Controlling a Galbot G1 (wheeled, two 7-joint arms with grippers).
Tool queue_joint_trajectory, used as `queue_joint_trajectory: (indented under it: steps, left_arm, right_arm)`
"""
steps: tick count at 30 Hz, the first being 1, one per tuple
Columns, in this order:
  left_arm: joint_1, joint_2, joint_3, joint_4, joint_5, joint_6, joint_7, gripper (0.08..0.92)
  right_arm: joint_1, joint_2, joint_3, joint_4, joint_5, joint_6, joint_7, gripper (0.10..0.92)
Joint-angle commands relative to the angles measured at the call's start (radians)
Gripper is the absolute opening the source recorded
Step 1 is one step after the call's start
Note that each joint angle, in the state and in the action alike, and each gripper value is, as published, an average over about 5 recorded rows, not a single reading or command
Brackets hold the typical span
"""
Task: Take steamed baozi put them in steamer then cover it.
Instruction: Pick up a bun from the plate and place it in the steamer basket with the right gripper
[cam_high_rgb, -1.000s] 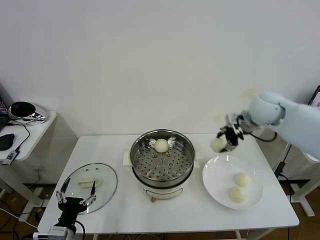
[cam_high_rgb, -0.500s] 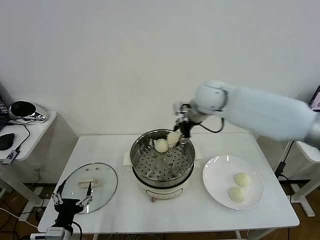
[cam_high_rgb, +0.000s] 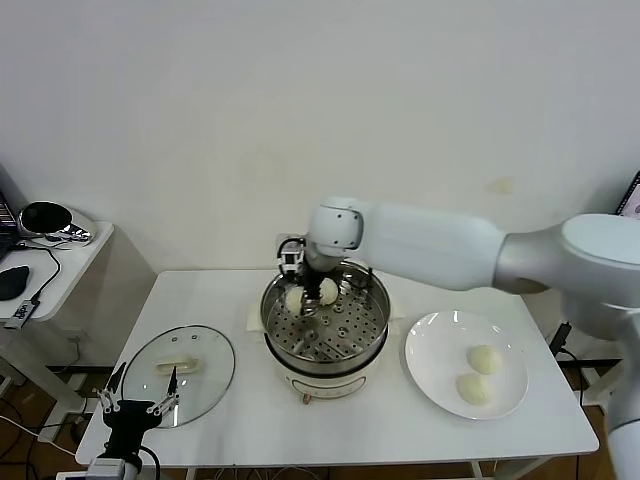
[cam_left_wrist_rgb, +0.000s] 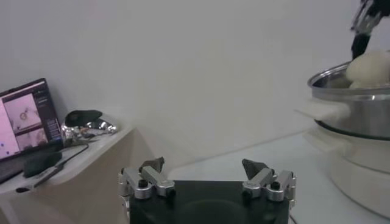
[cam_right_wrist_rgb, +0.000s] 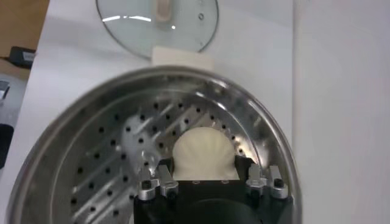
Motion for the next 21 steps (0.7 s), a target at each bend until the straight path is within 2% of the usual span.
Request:
queue_joint_trajectory:
  steps: [1, 6, 11, 14, 21]
  left_arm:
    - [0.001, -0.001, -0.003, -0.002, -0.001, -0.002, 0.0, 0.823]
    - [-0.002, 0.001, -0.003, 0.0, -0.001, -0.002, 0.001, 0.823]
    - [-0.004, 0.005, -0.003, -0.002, -0.001, -0.001, 0.001, 0.823]
    - [-0.006, 0.011, -0.003, -0.002, -0.003, -0.001, 0.002, 0.823]
    - [-0.011, 0.027, 0.0, -0.004, -0.005, 0.002, 0.005, 0.823]
  right_arm:
    - [-0.053, 0.095, -0.008, -0.072, 0.004, -0.033, 0.025, 0.619]
    - [-0.052, 0.083, -0.005, -0.074, -0.01, -0.037, 0.015, 0.631]
    - [0.024, 0.011, 0.006, -0.019, -0.021, -0.033, -0.041, 0.751]
    - [0.118, -0.085, 0.003, 0.076, -0.017, -0.022, -0.104, 0.807]
    - [0.303, -0.433, -0.066, 0.34, -0.079, 0.052, -0.263, 0.823]
